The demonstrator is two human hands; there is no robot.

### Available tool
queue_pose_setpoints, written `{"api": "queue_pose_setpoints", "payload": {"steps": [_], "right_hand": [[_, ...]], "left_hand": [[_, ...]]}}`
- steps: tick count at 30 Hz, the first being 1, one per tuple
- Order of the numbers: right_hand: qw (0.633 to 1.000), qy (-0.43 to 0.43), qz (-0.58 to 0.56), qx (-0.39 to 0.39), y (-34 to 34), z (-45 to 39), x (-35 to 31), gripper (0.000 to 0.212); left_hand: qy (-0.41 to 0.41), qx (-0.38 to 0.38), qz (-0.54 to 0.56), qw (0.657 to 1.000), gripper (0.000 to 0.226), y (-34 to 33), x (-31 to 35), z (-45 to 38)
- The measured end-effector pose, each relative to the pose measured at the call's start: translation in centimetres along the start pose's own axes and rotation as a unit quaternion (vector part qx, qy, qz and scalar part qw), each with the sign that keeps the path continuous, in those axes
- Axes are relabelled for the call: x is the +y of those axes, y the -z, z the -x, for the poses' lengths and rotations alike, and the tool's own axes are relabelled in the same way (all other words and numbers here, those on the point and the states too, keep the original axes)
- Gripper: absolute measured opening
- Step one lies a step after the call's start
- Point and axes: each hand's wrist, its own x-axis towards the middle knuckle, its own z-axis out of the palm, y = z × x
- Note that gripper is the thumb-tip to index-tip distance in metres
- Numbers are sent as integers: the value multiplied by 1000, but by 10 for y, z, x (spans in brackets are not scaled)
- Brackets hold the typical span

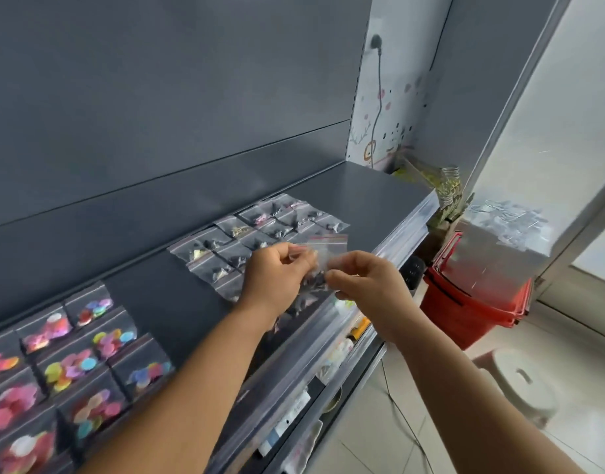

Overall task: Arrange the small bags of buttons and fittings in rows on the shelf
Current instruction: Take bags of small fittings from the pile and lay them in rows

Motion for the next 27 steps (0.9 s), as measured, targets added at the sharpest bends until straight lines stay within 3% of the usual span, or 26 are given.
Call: {"api": "queue_pose_setpoints", "payload": {"steps": [3, 6, 12, 18, 27], "right_hand": [[1000, 0, 9, 29, 17, -32, -1, 4], [997, 8, 42, 62, 26, -55, 1, 13], [997, 19, -43, 59, 27, -104, -2, 12], [997, 47, -51, -15, 33, -155, 0, 15], [985, 36, 52, -163, 83, -233, 21, 21]], "left_hand": [[-3, -14, 9, 1000, 6, -15, 4, -32], [-12, -5, -15, 1000, 6, -28, 5, -55], [-7, 8, -22, 1000, 5, -38, 5, -93], [6, 61, -45, 997, 10, -49, 2, -117], [68, 168, -122, 976, 12, -104, 0, -140]]}}
